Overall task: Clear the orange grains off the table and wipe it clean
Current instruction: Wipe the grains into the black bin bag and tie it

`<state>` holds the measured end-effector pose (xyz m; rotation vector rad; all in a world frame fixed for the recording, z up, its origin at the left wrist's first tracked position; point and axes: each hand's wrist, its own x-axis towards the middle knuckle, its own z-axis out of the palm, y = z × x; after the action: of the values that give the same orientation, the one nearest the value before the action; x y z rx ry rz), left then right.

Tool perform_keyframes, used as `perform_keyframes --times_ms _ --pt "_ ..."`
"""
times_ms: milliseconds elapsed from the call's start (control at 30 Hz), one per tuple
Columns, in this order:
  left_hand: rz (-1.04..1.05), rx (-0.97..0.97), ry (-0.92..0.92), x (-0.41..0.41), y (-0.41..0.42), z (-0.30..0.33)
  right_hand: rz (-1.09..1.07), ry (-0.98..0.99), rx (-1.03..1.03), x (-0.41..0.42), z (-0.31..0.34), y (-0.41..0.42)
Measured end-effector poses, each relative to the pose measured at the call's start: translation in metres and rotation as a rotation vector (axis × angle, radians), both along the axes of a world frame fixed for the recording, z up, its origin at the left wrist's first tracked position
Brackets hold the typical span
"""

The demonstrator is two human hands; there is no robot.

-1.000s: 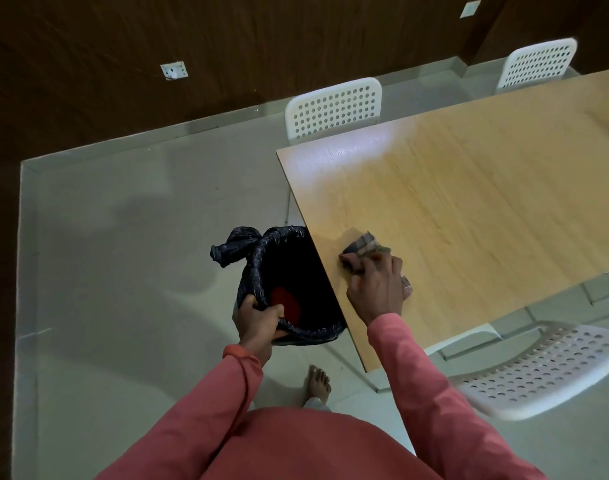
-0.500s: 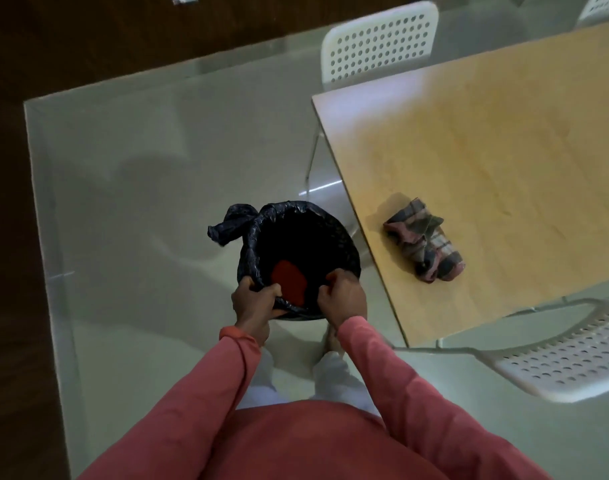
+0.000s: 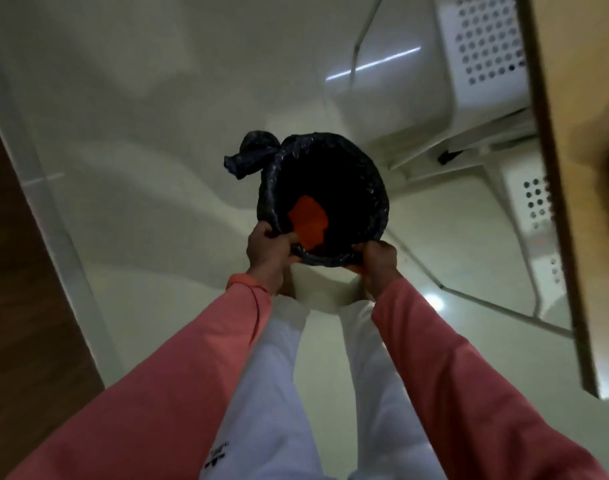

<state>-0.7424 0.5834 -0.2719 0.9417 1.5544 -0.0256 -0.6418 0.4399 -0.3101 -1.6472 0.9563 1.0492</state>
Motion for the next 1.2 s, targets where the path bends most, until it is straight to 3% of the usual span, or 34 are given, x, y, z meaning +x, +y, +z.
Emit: perform_keyframes --times_ms 167,333,467,633,767,833,967,1067,1200 --pt "-0.011 -0.079 0.044 0.016 0.019 -0.08 -0.056 -0.038 -0.126 0.013 -0.083 0.007" --pt "-0.111 -0.122 -0.017 0.043 0.014 -0.122 -0.179 -0.105 -0.143 0.039 -0.169 0.002" --pt "-0.179 -0.157 -0.085 0.066 -0.002 -0.132 -0.095 -0.008 -0.056 0.056 -0.181 -0.005" --pt "-0.23 -0.169 -0.094 0.079 -0.015 -0.125 -0.163 0.013 -0.134 0.063 -0.177 -0.001" --pt "-0.218 -0.111 -0.098 0.092 -0.011 -0.091 -0.045 0.036 -0.14 0.066 -0.134 0.001" --pt "-0.191 -0.071 -0.103 0.104 -0.008 -0.067 0.032 -0.068 -0.194 0.067 -0.1 0.01" --pt "-0.122 -0.002 -0.209 0.135 -0.003 0.004 0.057 -0.268 0.141 0.061 0.018 0.034" --pt "-0.055 0.13 -0.303 0.158 -0.009 0.084 0.14 -0.501 0.318 0.062 0.136 0.026" --pt "-0.015 0.297 -0.435 0.174 -0.033 0.168 0.365 -0.879 0.269 0.073 0.24 -0.014"
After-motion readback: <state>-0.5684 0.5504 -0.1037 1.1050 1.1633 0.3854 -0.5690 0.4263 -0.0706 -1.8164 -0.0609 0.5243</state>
